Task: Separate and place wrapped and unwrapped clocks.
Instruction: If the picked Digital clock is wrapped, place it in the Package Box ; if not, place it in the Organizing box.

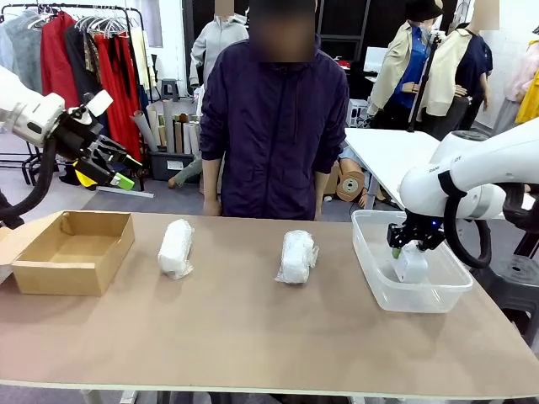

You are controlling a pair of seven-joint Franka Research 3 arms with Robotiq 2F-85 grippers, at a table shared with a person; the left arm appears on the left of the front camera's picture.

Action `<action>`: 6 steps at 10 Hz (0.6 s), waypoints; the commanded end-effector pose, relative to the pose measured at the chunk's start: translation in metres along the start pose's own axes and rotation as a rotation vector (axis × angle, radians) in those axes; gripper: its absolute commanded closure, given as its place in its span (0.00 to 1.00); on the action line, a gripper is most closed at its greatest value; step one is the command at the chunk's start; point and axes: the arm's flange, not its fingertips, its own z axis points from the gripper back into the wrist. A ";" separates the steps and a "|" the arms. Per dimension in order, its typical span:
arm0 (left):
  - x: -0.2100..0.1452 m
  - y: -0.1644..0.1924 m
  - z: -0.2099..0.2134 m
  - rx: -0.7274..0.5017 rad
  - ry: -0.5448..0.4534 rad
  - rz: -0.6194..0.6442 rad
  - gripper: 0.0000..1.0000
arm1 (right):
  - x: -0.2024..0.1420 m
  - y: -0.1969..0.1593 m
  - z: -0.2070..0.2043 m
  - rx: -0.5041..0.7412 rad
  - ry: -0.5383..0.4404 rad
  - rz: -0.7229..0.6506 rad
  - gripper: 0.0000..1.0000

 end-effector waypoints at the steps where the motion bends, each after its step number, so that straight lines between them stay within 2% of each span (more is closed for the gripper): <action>1: 0.002 -0.002 0.001 0.001 -0.007 0.001 0.00 | -0.001 0.000 -0.005 -0.017 0.014 -0.033 0.93; 4: 0.002 -0.002 0.001 0.001 -0.007 0.001 0.00 | -0.004 -0.001 -0.011 -0.025 0.037 -0.032 0.69; 6: 0.002 -0.002 0.001 0.001 -0.007 0.001 0.00 | -0.007 -0.001 -0.013 -0.024 0.046 -0.032 0.42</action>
